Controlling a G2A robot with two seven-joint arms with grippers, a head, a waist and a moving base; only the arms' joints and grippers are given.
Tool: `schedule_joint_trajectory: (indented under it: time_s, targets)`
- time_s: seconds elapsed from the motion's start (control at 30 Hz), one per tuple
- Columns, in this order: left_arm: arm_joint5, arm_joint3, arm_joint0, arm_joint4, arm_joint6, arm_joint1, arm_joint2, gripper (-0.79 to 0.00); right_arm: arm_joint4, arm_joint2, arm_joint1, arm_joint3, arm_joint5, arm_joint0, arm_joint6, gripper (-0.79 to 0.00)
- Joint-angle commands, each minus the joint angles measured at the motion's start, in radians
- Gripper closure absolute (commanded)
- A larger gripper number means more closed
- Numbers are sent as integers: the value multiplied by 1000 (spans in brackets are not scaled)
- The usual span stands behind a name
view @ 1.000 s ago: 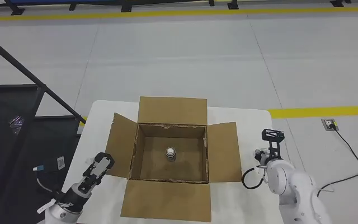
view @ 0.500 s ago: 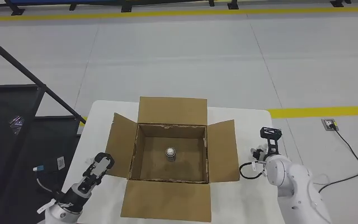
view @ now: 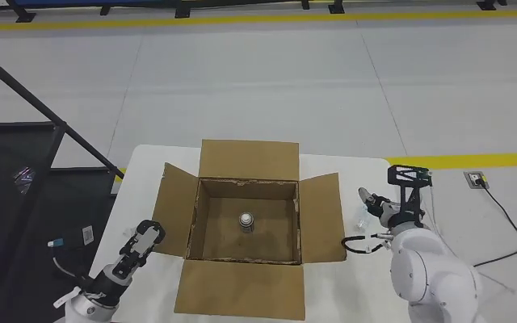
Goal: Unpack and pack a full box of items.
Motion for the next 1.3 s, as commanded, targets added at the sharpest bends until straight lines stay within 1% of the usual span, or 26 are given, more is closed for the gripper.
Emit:
schedule_joint_trajectory:
  time_s: [0.0,0.1,0.23,0.3,0.33,0.4,0.47,0.5,0.53,0.63,0.73,0.9,1.0,1.1,1.13,1.17,1.2,1.23,1.27]
  targets:
    - [0,0,0,0,0,0,0,-785,-5,-32,-4,6,-6,27,0,-785]
    - [0,0,0,0,0,0,0,-785,52,-84,-11,5,-67,58,-32,-785]
    - [20,5,-6,37,52,-1,-10,-785,95,-190,-20,35,-192,130,-29,-785]
    - [29,9,-6,36,74,-1,-18,-785,114,-243,-26,75,-251,180,-2,-785]
    - [38,15,-6,31,86,-1,-28,-785,124,-290,-33,119,-286,229,29,-785]
    - [51,26,-5,17,101,-1,-46,-785,141,-367,-48,201,-322,316,82,-785]
    - [60,35,-4,2,113,-1,-61,-785,163,-438,-65,286,-338,386,112,-785]
    - [64,42,-2,-12,118,-1,-71,-785,192,-490,-81,360,-349,442,126,-785]
    - [65,44,-1,-19,120,-1,-75,-785,204,-515,-89,400,-355,471,132,-785]
    - [57,50,9,-51,115,-1,-90,-785,278,-616,-128,567,-389,576,128,-785]
    - [43,54,22,-62,109,-2,-100,-785,343,-706,-173,717,-408,657,113,-785]
    - [38,55,28,-66,106,-2,-103,-785,435,-791,-227,857,-464,724,91,-785]
    - [38,55,28,-66,106,-2,-103,-785,456,-821,-251,923,-465,744,78,-785]
    - [38,55,28,-66,106,-2,-103,-785,456,-856,-281,1008,-430,766,70,-785]
    - [38,55,28,-66,106,-2,-103,-785,453,-861,-287,1028,-421,771,72,-720]
    - [38,55,28,-66,106,-2,-103,-785,452,-871,-296,1054,-412,777,77,-514]
    - [38,55,28,-66,106,-2,-103,-785,473,-875,-305,1070,-422,780,69,-366]
    - [38,55,28,-66,106,-2,-103,-785,482,-878,-312,1094,-427,785,64,-299]
    - [38,55,28,-66,106,-2,-103,-785,487,-882,-319,1112,-430,790,65,-203]
